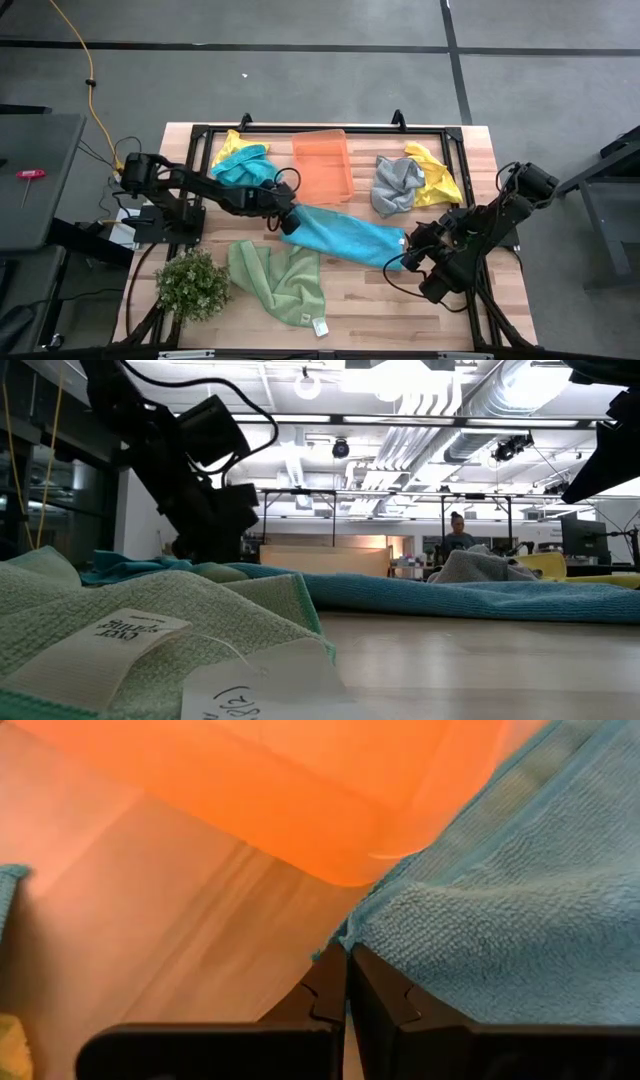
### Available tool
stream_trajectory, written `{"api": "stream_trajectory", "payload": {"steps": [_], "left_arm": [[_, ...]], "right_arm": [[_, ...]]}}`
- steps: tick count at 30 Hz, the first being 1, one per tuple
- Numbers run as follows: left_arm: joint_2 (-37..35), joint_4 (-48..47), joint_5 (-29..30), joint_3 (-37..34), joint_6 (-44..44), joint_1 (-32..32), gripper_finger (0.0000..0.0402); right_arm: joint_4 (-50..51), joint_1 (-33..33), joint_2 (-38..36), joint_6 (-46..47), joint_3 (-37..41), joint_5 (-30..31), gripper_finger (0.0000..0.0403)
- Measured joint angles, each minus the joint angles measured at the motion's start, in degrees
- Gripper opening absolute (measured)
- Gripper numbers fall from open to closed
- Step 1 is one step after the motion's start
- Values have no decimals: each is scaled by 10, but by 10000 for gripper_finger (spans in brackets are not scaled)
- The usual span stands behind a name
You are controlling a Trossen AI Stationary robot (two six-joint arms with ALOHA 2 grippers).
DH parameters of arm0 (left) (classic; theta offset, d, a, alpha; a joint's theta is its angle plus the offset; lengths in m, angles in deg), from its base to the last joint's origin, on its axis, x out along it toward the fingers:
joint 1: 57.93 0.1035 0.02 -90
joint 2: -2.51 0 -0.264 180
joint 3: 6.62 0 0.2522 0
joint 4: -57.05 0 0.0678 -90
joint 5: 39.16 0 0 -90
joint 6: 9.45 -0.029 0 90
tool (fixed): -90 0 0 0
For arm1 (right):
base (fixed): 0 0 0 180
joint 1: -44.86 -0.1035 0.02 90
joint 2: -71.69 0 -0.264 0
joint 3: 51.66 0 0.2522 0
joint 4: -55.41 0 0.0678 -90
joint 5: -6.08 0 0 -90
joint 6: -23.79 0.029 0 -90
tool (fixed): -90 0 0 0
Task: Fold microfiber towels
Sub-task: Fold the bottom blue microfiber cloth
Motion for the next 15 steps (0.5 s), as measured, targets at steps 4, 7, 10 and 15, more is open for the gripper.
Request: {"api": "stream_trajectory", "payload": {"steps": [4,7,10,15], "left_arm": [[11,11,1,0,0,0,0],[14,15,5,0,0,0,0],[15,15,9,0,0,0,0],[15,15,13,0,0,0,0]], "right_arm": [[0,0,0,1,0,8,210],[-1,0,0,1,0,22,210],[-12,0,0,4,0,45,210],[-67,8,0,-38,0,68,210]]}}
